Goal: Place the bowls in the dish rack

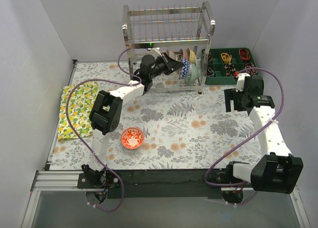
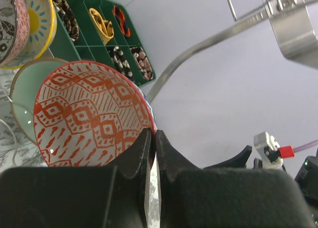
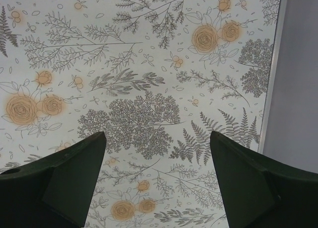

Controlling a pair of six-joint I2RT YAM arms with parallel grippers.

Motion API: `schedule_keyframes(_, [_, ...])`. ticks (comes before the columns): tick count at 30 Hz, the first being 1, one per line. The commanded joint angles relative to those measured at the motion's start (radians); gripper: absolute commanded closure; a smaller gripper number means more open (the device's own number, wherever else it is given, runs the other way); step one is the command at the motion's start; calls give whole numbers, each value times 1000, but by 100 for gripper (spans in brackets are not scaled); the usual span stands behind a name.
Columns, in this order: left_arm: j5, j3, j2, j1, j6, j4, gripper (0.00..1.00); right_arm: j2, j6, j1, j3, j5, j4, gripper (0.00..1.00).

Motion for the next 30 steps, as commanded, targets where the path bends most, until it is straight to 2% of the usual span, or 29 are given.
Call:
schedule_keyframes(1, [-71,95,42,-3,-91,29,100,27,-30,-5,87,16,-14,6])
schedule_keyframes(8, [-102,118,97,-3,-157,14,100,54,-49,-5,123,22,-30,6])
schedule_keyframes(23, [-107,131,180,22,-199,1,100,128,-62,-4,162,26,-29,6])
schedule_keyframes(30, [-50,83,177,50,-209,23,100,151,-65,9,165,30,-23,6])
